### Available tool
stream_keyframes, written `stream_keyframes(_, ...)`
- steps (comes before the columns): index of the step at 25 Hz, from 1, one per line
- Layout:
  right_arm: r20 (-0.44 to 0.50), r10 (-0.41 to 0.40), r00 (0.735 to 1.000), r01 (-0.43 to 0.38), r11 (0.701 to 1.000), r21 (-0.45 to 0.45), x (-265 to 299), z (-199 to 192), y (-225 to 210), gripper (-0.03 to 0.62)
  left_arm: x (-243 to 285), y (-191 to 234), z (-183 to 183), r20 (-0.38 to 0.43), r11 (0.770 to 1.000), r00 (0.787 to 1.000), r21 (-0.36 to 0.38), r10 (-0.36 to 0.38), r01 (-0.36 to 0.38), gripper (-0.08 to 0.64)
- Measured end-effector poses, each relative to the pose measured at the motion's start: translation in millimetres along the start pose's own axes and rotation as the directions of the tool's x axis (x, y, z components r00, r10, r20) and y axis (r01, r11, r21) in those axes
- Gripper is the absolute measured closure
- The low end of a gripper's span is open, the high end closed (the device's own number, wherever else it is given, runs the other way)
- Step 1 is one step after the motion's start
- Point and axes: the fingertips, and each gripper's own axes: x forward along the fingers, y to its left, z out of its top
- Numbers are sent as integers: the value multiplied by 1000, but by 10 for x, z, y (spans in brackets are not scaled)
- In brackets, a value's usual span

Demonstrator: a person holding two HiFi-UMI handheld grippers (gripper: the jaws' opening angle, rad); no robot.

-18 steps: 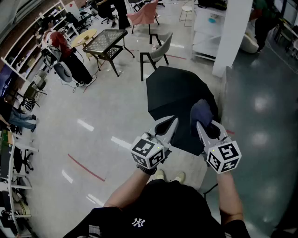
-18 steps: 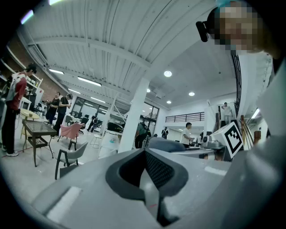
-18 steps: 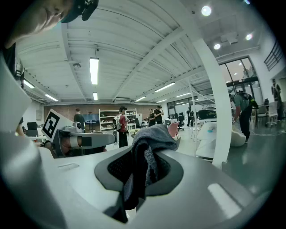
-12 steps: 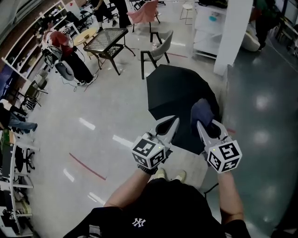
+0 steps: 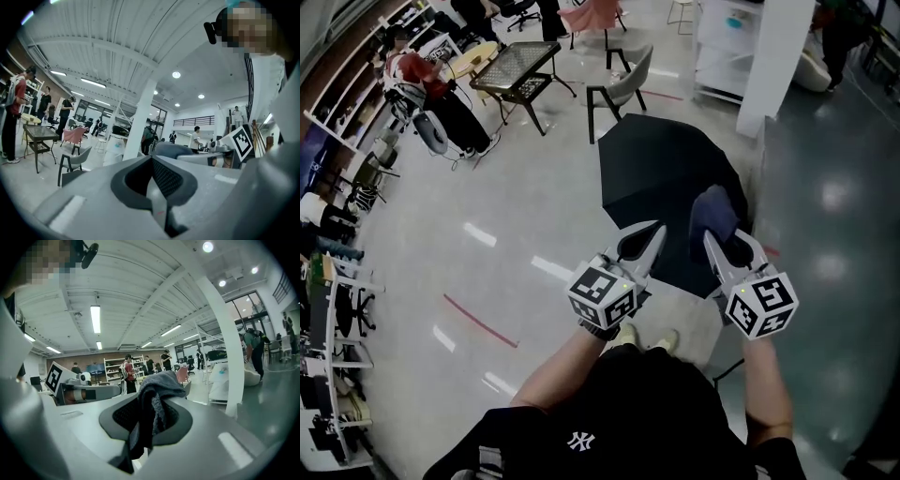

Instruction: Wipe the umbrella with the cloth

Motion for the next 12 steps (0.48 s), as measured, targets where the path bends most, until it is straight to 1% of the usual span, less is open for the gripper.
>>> stream_keyframes(5,27,-22,999,21,999,46,-68,83,-397,509,158,124,49,10,1000,1000,17,2,-2,560)
stream_keyframes(9,22,-37,999,35,997,66,-136,-117,-564,508,37,280,34,18,999,999,34,31,-32,560)
stream_keyframes(12,8,-52,999,51,995,87,-110,-288,-683,509,-23,367,-100,-5,998,998,29,61,-60,560)
